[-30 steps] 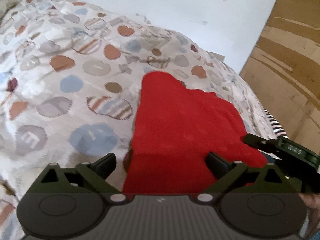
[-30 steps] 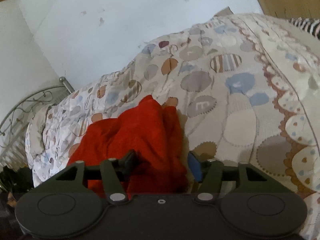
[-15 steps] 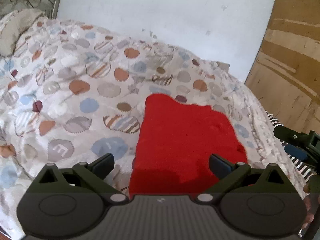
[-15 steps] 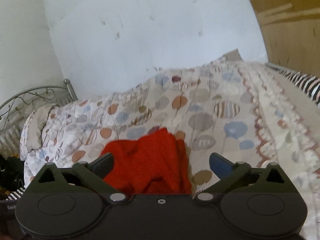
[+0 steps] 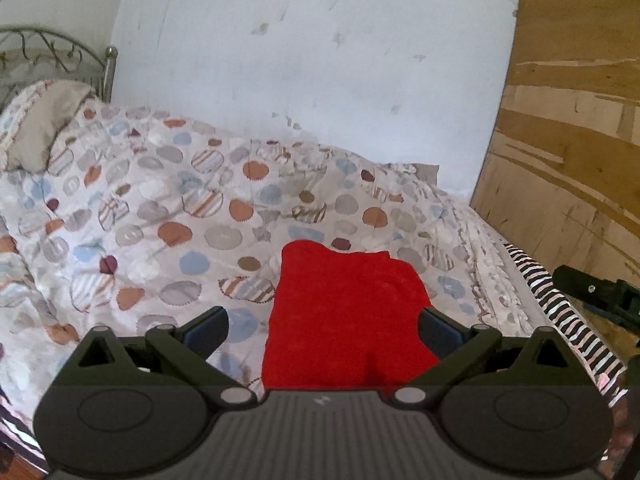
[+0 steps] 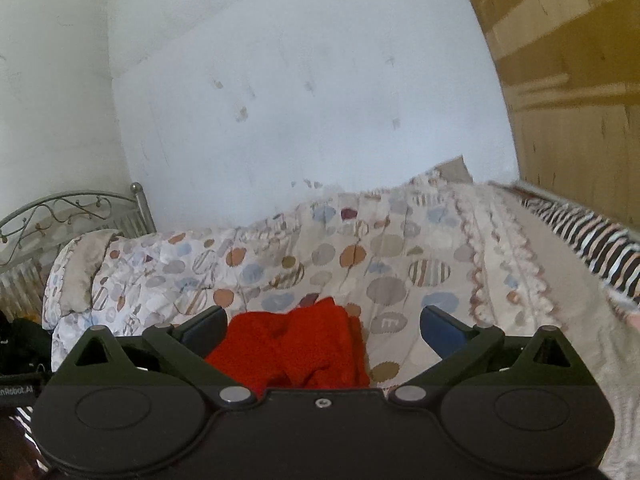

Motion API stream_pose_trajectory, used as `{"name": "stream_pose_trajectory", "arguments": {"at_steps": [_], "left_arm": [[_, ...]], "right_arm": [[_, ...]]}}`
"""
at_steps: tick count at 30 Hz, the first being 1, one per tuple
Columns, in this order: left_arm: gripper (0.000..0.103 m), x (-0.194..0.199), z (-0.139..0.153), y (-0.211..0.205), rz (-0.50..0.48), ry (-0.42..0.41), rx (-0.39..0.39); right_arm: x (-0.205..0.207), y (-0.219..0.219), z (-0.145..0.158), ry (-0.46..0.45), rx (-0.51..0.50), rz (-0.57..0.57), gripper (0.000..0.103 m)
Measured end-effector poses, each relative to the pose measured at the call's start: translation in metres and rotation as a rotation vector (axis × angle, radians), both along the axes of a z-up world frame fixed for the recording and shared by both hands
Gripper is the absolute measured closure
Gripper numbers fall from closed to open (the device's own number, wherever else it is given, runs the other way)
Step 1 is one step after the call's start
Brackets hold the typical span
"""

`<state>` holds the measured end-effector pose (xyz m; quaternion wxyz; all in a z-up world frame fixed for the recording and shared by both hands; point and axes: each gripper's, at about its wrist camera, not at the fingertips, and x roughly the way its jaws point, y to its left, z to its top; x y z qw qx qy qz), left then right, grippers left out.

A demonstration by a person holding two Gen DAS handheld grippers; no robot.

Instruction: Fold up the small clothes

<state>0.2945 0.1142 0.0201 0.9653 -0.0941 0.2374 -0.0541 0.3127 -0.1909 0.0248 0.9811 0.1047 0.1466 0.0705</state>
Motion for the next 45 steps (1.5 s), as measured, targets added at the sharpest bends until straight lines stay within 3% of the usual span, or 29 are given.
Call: {"name": "stream_pose_trajectory", "arguments": {"at_steps": [10,16,23,33,45], "left_arm": [[0.001,-0.072,0.008,0.001,0.030,-0.068,0.083],[0.001,-0.119,-0.003,0.006,0.050,-0.090,0.118],[0.001,-0.163,-0.027,0.019,0.070,-0.072,0.086],[0.001,-0.209,-0.035,0.031,0.126,-0.092,0.089],[0.001,-0.217,-0.040,0.044,0.162,-0.083,0.076]], "right_arm": [[-0.077,0.016,0.009,-0.104,-0.088,0.016,0.001],[-0.129,0.028,0.000,-0.135,-0.129,0.044,0.001],[-0.177,0.040,-0.022,-0.144,-0.158,0.064,0.000],[-0.213,0.052,-0.037,-0.129,-0.168,0.091,0.000],[-0.214,0.060,-0.047,-0.077,-0.163,0.114,0.000]]}}
